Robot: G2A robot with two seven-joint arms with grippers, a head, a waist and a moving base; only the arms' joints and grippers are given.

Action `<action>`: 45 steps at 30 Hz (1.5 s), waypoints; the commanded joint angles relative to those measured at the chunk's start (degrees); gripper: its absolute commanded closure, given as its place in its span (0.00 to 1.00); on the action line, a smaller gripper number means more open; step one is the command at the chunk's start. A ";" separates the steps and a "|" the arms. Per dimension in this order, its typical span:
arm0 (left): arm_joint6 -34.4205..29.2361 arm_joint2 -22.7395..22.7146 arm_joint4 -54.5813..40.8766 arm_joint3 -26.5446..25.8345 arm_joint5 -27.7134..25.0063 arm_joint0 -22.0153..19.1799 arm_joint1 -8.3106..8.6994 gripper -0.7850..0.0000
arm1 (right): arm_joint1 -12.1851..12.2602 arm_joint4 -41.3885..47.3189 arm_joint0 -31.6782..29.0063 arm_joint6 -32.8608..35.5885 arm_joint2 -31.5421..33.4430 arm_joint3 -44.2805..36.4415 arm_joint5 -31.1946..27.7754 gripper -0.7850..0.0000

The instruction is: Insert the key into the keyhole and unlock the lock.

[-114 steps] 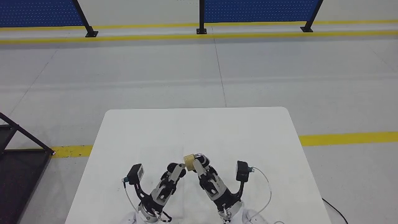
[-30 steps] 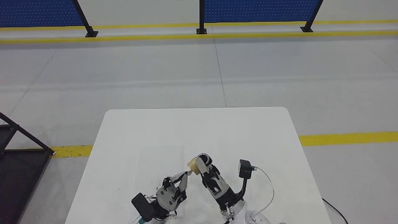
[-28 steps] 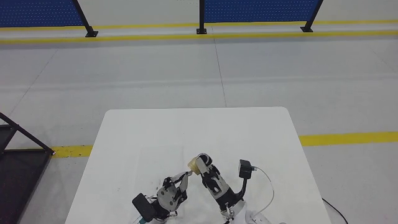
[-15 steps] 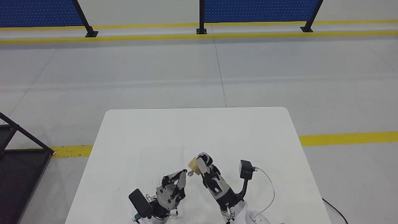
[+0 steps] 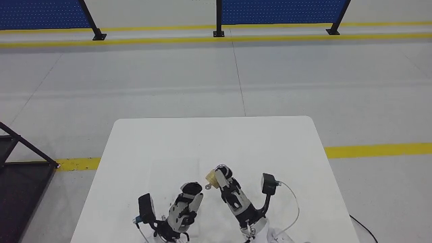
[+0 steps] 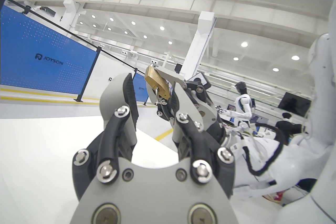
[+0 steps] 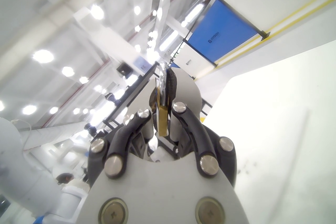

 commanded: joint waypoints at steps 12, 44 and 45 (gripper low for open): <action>-6.93 1.06 -2.34 -0.30 0.69 -1.02 0.07 0.77 | -0.13 -0.34 0.27 0.39 -0.57 0.40 0.26 1.00; 4.89 2.74 14.71 2.99 34.92 -2.74 -0.88 1.00 | -0.18 -0.35 0.43 1.03 -0.65 0.69 0.62 1.00; 5.02 2.96 14.69 3.08 34.96 -2.78 -0.92 1.00 | -0.18 -0.41 0.44 1.01 -0.62 0.68 0.69 1.00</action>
